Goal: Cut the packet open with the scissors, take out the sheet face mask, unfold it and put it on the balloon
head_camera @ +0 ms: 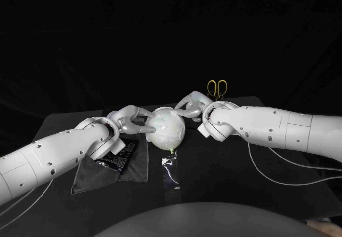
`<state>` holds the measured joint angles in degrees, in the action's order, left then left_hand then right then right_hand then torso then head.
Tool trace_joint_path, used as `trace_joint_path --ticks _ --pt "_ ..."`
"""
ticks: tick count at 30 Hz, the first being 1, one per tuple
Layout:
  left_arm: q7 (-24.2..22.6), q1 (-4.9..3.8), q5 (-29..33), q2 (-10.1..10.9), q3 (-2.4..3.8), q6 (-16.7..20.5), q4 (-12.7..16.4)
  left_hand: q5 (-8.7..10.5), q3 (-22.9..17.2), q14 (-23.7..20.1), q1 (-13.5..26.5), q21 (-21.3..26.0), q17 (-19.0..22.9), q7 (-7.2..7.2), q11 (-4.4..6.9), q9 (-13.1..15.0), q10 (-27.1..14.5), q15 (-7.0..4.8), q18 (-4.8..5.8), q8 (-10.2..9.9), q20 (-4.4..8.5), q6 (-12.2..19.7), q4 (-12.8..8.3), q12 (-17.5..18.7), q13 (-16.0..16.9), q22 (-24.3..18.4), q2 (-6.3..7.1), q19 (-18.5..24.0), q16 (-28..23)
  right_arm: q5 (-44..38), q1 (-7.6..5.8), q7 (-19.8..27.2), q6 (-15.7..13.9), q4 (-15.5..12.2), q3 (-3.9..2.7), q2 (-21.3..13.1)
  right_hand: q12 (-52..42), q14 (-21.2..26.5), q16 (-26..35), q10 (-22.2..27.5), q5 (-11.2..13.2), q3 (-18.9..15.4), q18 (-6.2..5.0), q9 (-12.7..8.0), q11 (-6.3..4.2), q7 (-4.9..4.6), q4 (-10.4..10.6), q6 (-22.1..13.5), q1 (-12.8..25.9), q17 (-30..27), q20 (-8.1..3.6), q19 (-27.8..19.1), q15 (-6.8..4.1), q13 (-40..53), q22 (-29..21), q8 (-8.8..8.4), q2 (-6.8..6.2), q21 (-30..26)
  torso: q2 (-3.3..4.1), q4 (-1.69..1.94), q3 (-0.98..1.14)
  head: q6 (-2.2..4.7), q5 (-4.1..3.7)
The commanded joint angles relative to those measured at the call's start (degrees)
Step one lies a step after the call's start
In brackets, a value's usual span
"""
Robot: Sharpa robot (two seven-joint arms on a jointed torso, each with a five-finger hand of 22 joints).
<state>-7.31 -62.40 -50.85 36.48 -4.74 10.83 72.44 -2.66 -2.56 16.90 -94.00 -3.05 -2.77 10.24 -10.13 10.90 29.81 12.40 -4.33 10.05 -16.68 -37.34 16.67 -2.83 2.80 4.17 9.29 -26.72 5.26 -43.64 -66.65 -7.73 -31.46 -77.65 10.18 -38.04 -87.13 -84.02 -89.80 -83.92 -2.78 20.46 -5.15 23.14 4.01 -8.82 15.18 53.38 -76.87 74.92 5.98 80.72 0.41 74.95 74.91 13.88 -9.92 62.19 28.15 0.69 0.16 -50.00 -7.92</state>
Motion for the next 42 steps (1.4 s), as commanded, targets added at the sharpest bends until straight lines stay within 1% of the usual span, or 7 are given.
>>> trace_joint_path --ticks 1,13,19,23,27,33,42 --pt "0.1 0.12 0.0 -0.3 -0.06 -1.0 0.1 -0.1 -0.3 0.2 -0.1 -0.2 -0.1 1.78 0.05 0.1 -0.5 -0.32 0.78 0.1 -0.11 -0.3 0.1 0.2 -0.1 0.0 -0.47 0.0 -0.4 -1.8 0.05 -1.3 1.5 0.2 -0.02 0.2 0.1 -6.0 -0.2 -3.7 0.0 -0.4 0.28 0.0 0.35 -0.08 0.1 0.0 0.3 15.1 0.29 -0.1 0.24 12.3 8.5 -0.2 0.36 0.0 -0.02 0.0 -0.03 0.0 0.04" --pt "0.1 0.12 0.0 -0.3 -0.06 -1.1 0.1 -0.1 -0.3 0.2 -0.1 -0.2 -0.1 1.78 0.05 0.1 -0.5 -0.32 0.78 0.1 -0.11 -0.3 0.1 0.2 -0.1 0.0 -0.47 0.0 -0.4 -2.7 0.17 -2.6 2.9 0.8 -0.02 0.5 0.1 -6.0 -0.2 -3.7 0.0 -0.7 0.25 0.0 0.26 0.05 0.3 0.5 0.3 15.1 0.36 -0.2 0.21 12.4 8.5 -0.1 1.14 0.0 0.0 -0.08 0.06 0.0 0.07" --pt "0.1 0.12 0.1 -0.3 -0.06 -1.1 0.1 -0.1 -0.3 0.2 -0.1 -0.2 -0.1 1.78 0.05 0.1 -0.5 -0.32 0.78 0.1 -0.11 -0.3 0.1 0.2 -0.1 0.0 -0.47 0.0 -0.4 -2.8 0.31 -2.8 3.9 1.0 -0.02 0.7 -0.3 -6.0 -0.2 -4.0 0.0 -0.4 0.29 0.4 -0.45 0.97 0.7 2.8 -0.1 15.1 0.19 0.0 -0.25 12.7 8.7 1.02 3.53 0.8 0.01 -0.07 0.03 0.0 -0.03" --pt "0.1 0.12 0.1 -0.3 -0.06 -1.1 0.1 -0.1 -0.3 0.2 -0.1 -0.2 -0.1 1.78 0.05 0.1 -0.5 -0.32 0.78 0.1 -0.11 -0.3 0.1 0.2 -0.1 0.0 -0.47 0.0 -0.4 -2.9 0.38 -2.2 3.9 1.0 -0.02 0.8 -1.3 -6.0 -0.2 -4.9 0.0 0.8 0.46 1.1 -1.67 2.38 0.0 5.1 -1.9 15.1 -0.4 0.5 -1.19 13.6 9.0 2.56 6.28 2.1 -0.02 -0.04 0.03 0.0 -0.04" --pt "0.1 0.12 0.1 -0.4 -0.06 -1.1 0.1 -0.11 -0.3 0.2 -0.1 -0.2 -0.1 1.77 0.06 0.1 -0.5 -0.32 0.78 0.1 -0.11 -0.4 0.1 0.2 -0.1 0.0 -0.47 0.0 -0.4 -3.2 0.43 -1.5 3.0 0.9 -0.02 0.9 -2.1 -6.0 -0.2 -5.5 0.0 1.6 0.73 1.7 -2.53 3.35 -1.4 6.6 -3.7 15.1 -0.96 1.1 -1.87 14.4 9.4 3.78 7.07 3.8 -0.01 -0.01 0.01 0.0 -0.03" --pt "0.1 0.12 0.1 -0.4 -0.06 -1.1 0.1 -0.11 -0.3 0.2 -0.1 -0.2 -0.1 1.77 0.06 0.1 -0.5 -0.32 0.78 0.1 -0.11 -0.4 0.1 0.2 -0.1 0.0 -0.47 0.0 -0.4 -3.6 0.48 -1.0 0.9 1.1 -0.02 1.0 -2.9 -6.0 -0.2 -6.1 0.0 2.1 1.15 3.2 -3.77 4.66 -3.6 7.9 -5.4 15.1 -2.29 2.0 -3.15 15.1 9.9 6.18 6.79 6.1 0.01 0.02 0.01 0.0 0.0" --pt "0.1 0.12 0.1 -0.3 -0.06 -1.1 0.1 -0.11 -0.3 0.2 -0.1 -0.2 -0.1 1.77 0.06 0.1 -0.5 -0.32 0.78 0.1 -0.11 -0.4 0.1 0.2 -0.1 0.0 -0.47 0.0 -0.4 -3.7 0.57 0.4 -3.5 0.8 -0.03 0.9 -2.9 -6.0 -0.2 -6.1 0.0 3.0 1.45 5.1 -4.44 5.32 -5.0 8.1 -6.0 15.1 -3.04 2.6 -3.82 15.1 10.2 8.58 6.19 7.7 -0.01 -0.04 0.01 0.0 0.04"
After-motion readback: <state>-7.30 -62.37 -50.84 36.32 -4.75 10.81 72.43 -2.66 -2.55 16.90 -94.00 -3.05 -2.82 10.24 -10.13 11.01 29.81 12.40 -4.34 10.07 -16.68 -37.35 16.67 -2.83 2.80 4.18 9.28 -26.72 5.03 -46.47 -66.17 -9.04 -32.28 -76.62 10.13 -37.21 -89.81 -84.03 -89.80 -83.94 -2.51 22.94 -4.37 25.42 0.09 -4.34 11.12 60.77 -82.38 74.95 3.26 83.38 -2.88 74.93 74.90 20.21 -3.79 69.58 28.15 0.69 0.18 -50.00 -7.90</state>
